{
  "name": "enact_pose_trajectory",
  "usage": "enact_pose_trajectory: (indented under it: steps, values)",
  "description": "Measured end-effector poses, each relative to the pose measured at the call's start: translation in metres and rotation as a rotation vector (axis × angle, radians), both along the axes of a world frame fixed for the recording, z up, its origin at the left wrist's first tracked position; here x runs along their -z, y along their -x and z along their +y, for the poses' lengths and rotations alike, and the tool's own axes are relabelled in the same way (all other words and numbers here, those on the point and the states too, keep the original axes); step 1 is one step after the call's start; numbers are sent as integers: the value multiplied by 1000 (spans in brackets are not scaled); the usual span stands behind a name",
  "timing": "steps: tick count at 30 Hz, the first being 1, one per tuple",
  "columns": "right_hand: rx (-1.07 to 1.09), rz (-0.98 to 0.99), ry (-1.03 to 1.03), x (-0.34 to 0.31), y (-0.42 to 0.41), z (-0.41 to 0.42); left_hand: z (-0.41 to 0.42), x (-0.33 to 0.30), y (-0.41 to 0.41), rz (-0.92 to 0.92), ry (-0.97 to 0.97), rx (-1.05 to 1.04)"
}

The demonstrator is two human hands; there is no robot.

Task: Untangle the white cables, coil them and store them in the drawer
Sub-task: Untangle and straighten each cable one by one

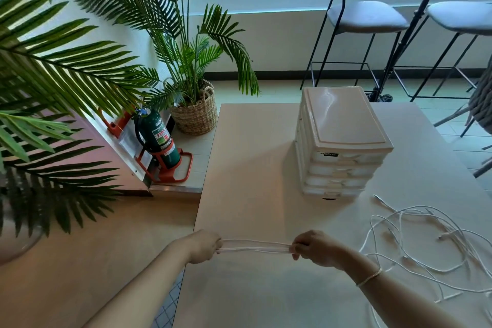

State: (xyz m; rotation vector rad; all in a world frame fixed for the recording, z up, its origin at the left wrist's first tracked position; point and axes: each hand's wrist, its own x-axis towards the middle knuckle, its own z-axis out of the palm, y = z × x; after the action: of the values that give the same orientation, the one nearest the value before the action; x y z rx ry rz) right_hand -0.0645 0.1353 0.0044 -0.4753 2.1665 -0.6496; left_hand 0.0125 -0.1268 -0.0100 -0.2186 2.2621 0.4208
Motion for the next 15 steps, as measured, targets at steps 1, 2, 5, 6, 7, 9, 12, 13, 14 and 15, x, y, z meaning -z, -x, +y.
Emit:
enact_pose_trajectory:
  steps: [1,2,5,6,7,9,12,13,14,15]
  values:
    - [7,-9,-1,1,0,0,-5,1,-3,1,11,-9]
    - [8,-17,-1,3,-2,-1,-8,1,-5,0,33,-5]
    - [-5,-29,8,5,-7,-7,-17,6,-9,33,75,-33]
    - [-4,-33,12,5,-8,-8,-18,6,-10,44,81,-40]
    - [-2,-36,15,5,-8,-9,-20,8,-11,57,82,-41]
    - [1,-46,14,5,-7,-9,-22,10,-13,73,90,-57]
    - [-12,-41,2,5,-8,-8,-27,10,-20,125,159,-84]
    - [-11,-40,3,4,-8,-7,-31,11,-22,154,185,-96]
    - [-5,-42,8,4,-8,-7,-34,12,-25,178,217,-104]
    - [-1,-45,12,4,-8,-8,-37,11,-27,206,249,-100]
